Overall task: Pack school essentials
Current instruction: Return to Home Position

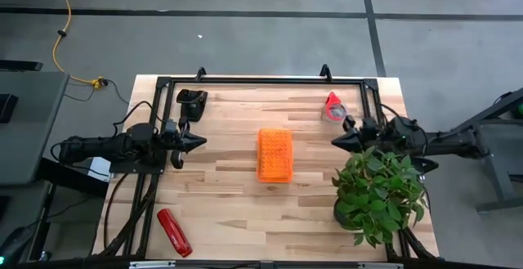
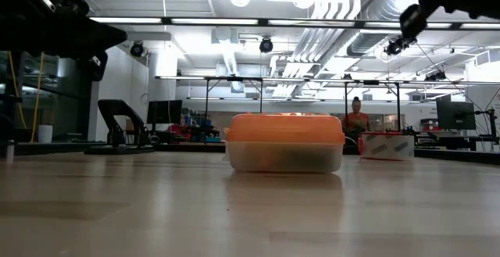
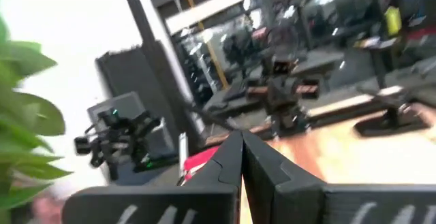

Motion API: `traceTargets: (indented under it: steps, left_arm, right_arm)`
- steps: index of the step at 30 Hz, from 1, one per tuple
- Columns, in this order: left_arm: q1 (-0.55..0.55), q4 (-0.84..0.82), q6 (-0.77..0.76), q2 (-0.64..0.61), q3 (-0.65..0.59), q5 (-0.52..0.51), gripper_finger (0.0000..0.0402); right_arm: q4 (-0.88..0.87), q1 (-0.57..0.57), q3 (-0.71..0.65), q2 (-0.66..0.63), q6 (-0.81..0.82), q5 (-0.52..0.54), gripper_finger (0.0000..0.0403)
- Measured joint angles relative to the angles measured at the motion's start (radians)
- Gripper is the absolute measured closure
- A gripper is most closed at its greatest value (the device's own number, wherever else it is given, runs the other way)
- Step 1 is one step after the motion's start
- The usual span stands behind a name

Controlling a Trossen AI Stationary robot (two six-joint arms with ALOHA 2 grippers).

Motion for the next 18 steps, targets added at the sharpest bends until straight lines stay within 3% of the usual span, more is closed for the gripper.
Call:
traceTargets:
  steps: [11,18]
  left_arm:
    - [0.000,0.000,0.000,0.000,0.000,0.000,0.0401]
    - [0.000,0.000,0.000,0.000,0.000,0.000,0.0401]
  right_arm:
    - [-0.048,-0.018,-0.189,-0.291,-0.152,0.139,0.0403]
    - [-0.243,-0.018,-0.206,-0.302,-0.276,0.214,0.0403]
